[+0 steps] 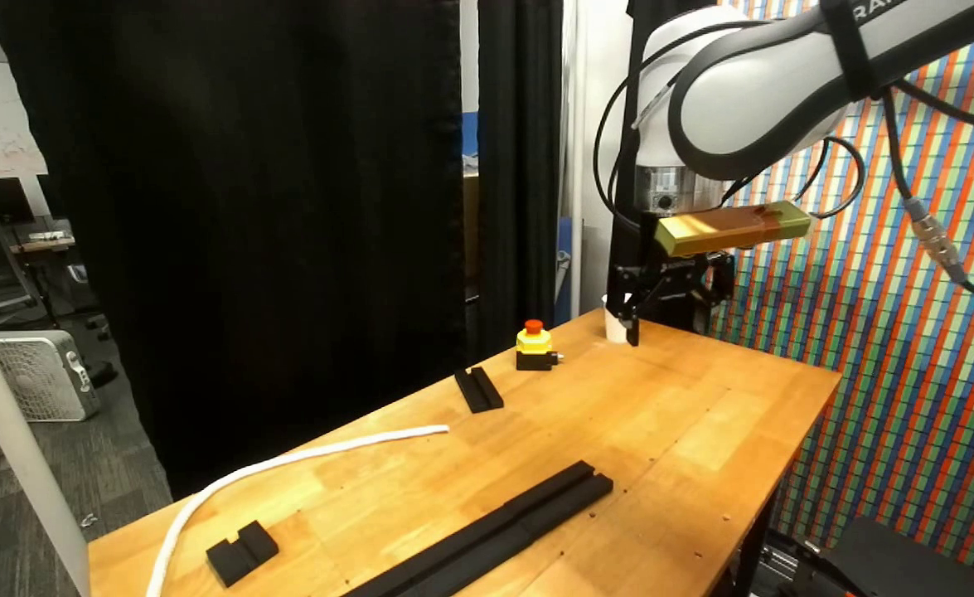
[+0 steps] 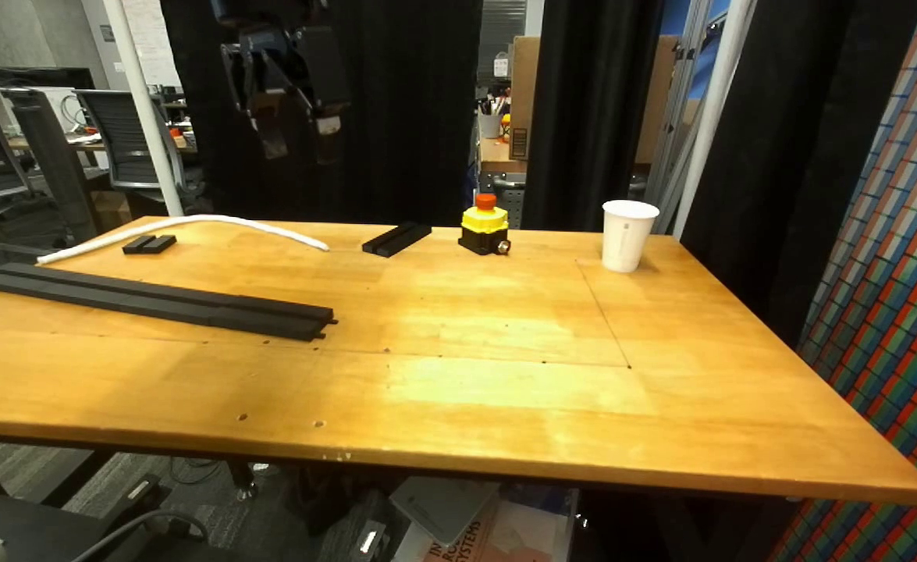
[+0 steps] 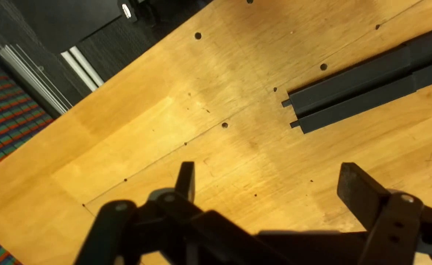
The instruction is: Connect the four black pieces together
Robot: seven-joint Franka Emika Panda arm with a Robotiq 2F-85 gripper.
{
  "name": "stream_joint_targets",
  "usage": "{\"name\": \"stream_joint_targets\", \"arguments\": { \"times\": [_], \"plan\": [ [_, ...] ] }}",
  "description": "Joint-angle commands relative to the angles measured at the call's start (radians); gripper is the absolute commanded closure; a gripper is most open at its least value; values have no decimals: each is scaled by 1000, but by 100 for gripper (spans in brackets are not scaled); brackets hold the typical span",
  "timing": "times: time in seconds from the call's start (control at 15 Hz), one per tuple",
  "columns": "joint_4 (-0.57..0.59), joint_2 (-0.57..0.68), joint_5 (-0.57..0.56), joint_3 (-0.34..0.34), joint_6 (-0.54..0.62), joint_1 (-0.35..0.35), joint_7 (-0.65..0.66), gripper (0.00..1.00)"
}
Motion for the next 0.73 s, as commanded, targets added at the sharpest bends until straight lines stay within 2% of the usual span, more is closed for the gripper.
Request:
{"name": "stream_joint_targets", "arguments": {
  "times": [0.0,0.27,0.33,0.4,0.67],
  "plan": [
    [-39,-82,-12,-16,35,-18,-203,0],
    [-70,-130,-1,-40,56,-26,-329,0],
    [-79,-140,4,-42,60,-33,-331,0],
    [-42,-87,10,-21,25,-38,-299,0],
    [-49,-84,9,-18,23,-40,-301,0]
  ]
}}
